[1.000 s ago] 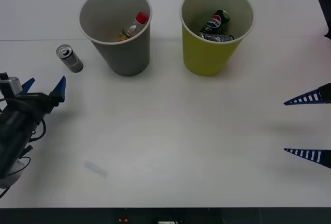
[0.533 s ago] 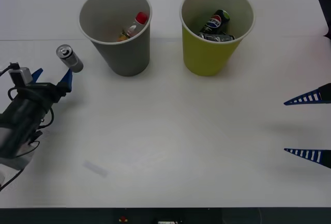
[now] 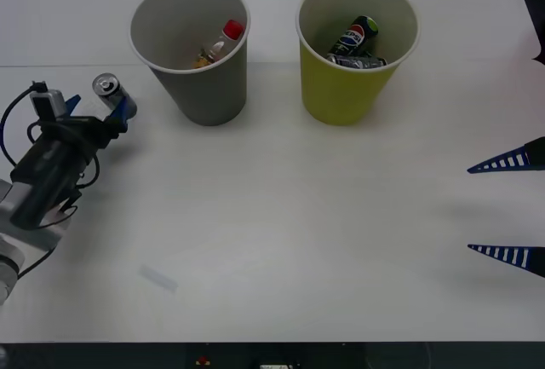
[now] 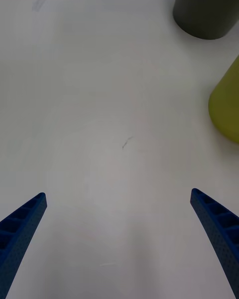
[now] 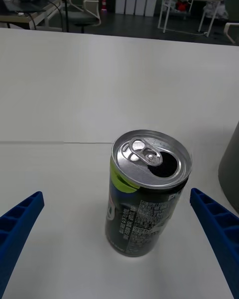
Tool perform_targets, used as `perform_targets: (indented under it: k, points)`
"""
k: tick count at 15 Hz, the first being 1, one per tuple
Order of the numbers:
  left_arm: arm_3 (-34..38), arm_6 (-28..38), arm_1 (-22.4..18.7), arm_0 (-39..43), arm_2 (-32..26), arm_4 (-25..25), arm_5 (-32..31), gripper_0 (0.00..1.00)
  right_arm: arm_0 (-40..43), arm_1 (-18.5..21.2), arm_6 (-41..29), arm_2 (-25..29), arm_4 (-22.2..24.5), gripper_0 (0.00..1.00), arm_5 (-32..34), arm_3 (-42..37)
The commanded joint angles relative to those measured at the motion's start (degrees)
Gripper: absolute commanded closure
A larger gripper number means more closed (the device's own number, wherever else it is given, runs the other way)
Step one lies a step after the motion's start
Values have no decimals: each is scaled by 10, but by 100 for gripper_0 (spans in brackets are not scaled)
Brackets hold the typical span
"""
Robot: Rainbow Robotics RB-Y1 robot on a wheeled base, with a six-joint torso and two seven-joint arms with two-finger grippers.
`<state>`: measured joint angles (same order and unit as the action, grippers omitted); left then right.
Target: Put the can into the green bin and the plastic bottle into the gray bin
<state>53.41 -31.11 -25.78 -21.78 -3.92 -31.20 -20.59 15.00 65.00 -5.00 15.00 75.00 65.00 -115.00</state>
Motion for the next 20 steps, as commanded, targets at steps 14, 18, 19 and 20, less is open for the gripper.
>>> perform_targets:
  k: [14,18,19,20]
  points:
    - [-8,9,7,-49,42,2,104,100,0,0,0,0,0,0,0,0]
    - [-7,10,6,-48,42,-1,101,100,0,0,0,0,0,0,0,0]
    - [-8,11,7,-48,42,-2,99,100,0,0,0,0,0,0,0,0]
    - [-8,11,6,-48,42,-3,98,100,0,0,0,0,0,0,0,0]
